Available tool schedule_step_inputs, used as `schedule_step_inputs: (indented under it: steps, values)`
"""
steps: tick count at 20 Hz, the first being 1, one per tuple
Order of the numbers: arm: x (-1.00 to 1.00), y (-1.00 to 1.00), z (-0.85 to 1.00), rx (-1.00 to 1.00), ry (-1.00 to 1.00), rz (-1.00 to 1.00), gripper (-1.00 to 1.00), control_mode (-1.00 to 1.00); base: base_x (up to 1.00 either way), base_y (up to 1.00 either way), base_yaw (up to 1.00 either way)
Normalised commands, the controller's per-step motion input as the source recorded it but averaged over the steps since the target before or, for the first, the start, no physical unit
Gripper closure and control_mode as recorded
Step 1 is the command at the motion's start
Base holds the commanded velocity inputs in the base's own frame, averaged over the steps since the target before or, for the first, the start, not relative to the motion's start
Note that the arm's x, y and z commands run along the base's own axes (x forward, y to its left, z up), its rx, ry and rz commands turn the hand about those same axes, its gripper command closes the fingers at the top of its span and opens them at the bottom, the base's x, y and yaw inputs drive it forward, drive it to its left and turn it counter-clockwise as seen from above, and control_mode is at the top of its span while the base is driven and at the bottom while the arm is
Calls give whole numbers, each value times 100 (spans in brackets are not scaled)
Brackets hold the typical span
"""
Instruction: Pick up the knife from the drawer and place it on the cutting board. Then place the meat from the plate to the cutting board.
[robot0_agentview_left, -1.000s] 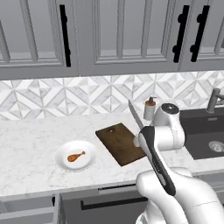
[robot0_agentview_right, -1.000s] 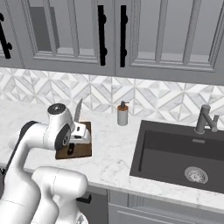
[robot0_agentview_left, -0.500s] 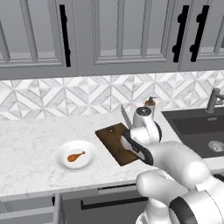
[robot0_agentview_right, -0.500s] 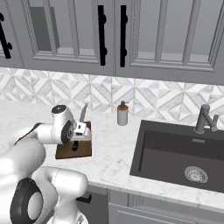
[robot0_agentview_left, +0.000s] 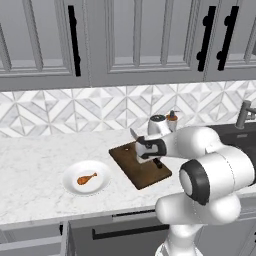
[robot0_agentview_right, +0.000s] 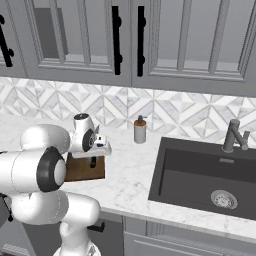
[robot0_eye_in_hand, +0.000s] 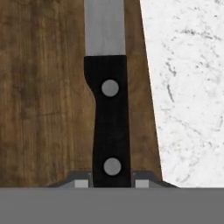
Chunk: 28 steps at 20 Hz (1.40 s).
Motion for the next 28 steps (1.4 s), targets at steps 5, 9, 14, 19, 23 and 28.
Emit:
schedule_step_inputs:
  steps: [5, 9, 14, 19, 23, 28]
  values:
    - [16, -2, -47, 0, 4, 18, 100, -100, 0, 0, 0]
    - [4, 0, -38, 0, 7, 4, 100, -100, 0, 0, 0]
    - [8, 0, -19, 0, 7, 0, -100, -100, 0, 0, 0]
    - [0, 0, -11, 0, 2, 0, -100, -100, 0, 0, 0]
    - [-18, 1, 0, 0, -6, 0, -100, -100, 0, 0, 0]
    - [-44, 30, 62, -7, -18, 0, -100, -100, 0, 0, 0]
